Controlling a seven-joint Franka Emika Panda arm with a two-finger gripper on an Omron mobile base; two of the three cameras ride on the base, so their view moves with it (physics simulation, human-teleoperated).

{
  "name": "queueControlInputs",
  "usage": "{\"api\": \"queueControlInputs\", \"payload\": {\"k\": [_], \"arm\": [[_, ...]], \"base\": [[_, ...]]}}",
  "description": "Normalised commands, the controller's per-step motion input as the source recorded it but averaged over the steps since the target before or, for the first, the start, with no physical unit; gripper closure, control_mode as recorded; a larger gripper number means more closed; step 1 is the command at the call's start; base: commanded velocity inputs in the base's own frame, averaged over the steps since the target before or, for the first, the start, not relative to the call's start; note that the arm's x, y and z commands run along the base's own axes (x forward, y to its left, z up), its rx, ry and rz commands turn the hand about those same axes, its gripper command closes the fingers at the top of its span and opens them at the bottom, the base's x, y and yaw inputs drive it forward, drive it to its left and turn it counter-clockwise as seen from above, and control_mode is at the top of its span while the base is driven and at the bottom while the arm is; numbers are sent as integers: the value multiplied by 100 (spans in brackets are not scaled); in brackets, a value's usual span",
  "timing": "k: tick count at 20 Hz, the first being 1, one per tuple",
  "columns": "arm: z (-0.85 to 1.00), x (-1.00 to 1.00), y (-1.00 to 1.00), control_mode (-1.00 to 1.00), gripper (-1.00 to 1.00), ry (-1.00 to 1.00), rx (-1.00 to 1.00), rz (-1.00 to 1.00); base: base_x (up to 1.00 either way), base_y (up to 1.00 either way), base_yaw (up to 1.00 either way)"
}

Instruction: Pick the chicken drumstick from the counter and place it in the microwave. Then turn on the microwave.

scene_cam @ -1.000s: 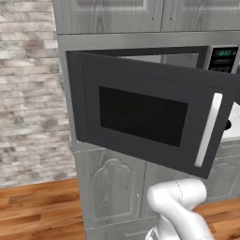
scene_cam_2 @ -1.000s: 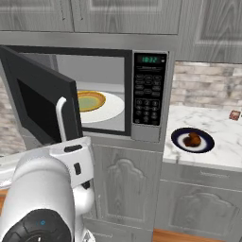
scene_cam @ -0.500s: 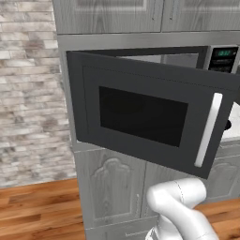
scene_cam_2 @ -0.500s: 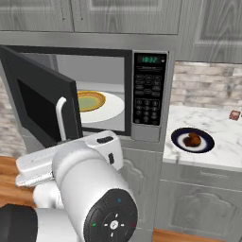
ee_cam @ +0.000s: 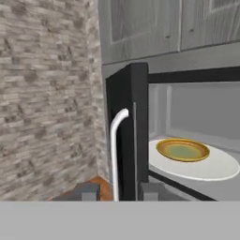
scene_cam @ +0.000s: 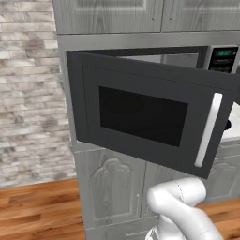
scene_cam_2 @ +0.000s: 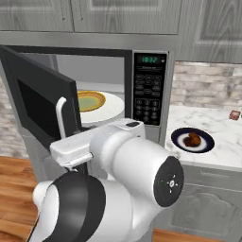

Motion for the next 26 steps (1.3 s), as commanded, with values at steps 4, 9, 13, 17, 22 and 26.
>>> {"api": "queueControlInputs", "payload": {"k": [4, 9, 13, 17, 22, 26], "arm": [[0, 50, -8, -100, -100, 0, 6, 14], [0, 46, -9, -100, -100, 0, 7, 16], [0, 40, -4, -100, -100, 0, 6, 19], [-2, 37, 0, -100, -100, 0, 3, 19], [-1, 24, 0, -100, -100, 0, 1, 17], [-9, 13, 0, -100, -100, 0, 0, 13]], "base": [[0, 0, 0], [0, 0, 0], [0, 0, 0], [0, 0, 0], [0, 0, 0], [0, 0, 0]]}}
